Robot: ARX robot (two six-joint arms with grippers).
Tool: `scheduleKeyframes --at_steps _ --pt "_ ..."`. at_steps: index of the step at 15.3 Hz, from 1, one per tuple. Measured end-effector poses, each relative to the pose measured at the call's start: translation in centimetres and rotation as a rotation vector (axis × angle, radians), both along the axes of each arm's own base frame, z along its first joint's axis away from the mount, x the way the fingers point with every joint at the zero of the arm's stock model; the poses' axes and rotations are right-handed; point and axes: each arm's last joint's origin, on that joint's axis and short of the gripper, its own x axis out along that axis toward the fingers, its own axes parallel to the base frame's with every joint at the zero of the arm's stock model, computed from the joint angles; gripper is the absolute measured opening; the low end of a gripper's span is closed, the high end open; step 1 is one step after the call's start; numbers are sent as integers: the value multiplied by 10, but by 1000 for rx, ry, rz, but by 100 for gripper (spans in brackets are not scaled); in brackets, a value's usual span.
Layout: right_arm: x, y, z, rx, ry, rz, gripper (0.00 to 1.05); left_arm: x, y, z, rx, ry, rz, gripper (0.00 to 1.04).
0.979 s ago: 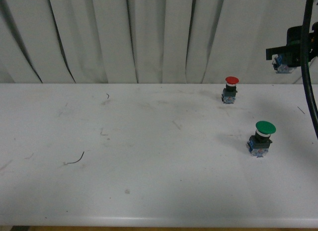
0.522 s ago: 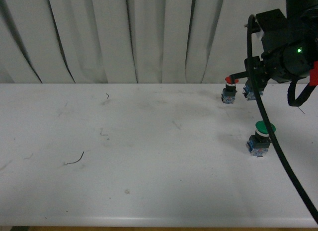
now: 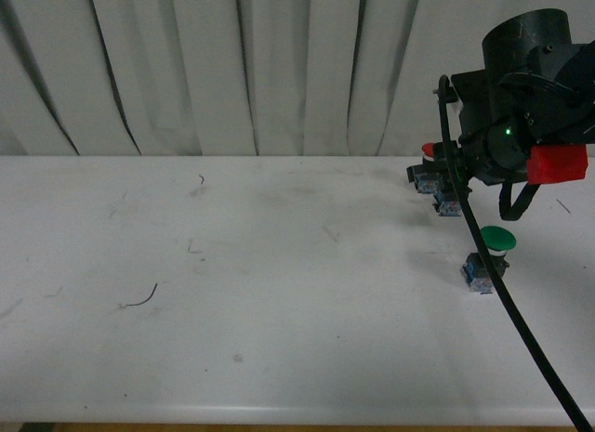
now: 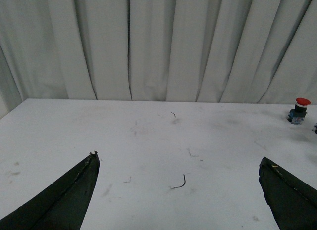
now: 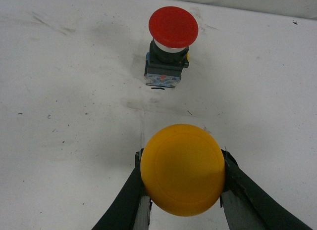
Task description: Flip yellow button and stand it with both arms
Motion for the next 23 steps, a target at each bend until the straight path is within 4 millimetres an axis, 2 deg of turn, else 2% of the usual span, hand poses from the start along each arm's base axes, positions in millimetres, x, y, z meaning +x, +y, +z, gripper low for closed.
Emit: scheduleKeyframes --at_steps 7,12,14,17,18,22,23 --pt "4 -1 -19 5 34 -14 34 0 0 0 0 0 0 98" --pt "5 -6 -19 2 29 -26 34 0 0 0 0 0 0 98" --pt "5 -7 -21 0 34 -29 46 0 0 0 0 0 0 98" --pt "3 -7 -26 -6 44 -25 44 0 0 0 0 0 0 98" --pt "4 -7 -25 -6 43 -24 51 0 0 0 0 0 0 98" --pt "3 -7 -26 -8 52 -18 100 0 0 0 0 0 0 98" --pt "3 -7 -26 2 48 -7 97 0 0 0 0 0 0 98"
